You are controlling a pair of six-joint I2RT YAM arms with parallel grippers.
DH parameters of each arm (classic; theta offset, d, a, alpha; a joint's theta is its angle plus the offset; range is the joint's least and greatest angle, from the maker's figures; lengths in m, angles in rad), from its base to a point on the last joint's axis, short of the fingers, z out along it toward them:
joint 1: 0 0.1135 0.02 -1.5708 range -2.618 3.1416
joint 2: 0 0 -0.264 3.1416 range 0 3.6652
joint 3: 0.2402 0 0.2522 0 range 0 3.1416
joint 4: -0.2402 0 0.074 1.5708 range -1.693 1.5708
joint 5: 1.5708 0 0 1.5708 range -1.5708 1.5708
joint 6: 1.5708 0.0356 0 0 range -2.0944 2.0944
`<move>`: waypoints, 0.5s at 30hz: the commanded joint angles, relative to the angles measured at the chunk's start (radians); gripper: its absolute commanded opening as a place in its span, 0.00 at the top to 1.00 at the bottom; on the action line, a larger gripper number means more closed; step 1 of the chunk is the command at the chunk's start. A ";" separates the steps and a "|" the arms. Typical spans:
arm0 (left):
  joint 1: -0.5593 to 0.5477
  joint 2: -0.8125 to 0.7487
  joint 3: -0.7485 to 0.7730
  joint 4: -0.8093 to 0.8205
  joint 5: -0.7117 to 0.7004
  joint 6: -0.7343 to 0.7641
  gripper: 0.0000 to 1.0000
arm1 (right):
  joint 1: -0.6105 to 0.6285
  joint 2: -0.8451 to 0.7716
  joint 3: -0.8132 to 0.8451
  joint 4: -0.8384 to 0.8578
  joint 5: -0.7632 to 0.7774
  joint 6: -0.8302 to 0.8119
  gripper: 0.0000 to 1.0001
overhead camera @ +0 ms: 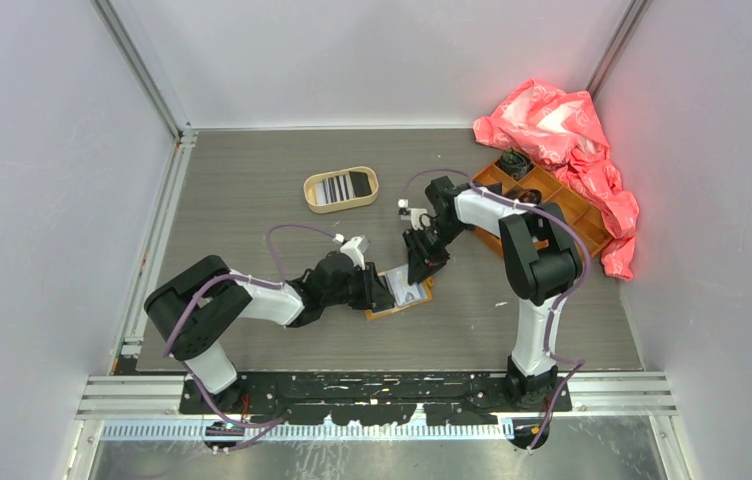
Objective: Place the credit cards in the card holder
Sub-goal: Turn over the card holder at the center of the board.
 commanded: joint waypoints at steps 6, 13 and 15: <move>0.014 0.010 0.002 0.020 0.009 -0.001 0.73 | -0.016 -0.080 0.026 -0.001 0.057 -0.005 0.64; 0.017 0.005 0.002 0.019 0.015 -0.002 0.73 | -0.018 -0.046 0.028 -0.017 -0.014 -0.003 0.67; 0.016 0.004 0.002 0.019 0.014 -0.002 0.73 | -0.018 -0.037 0.027 -0.017 -0.027 0.000 0.68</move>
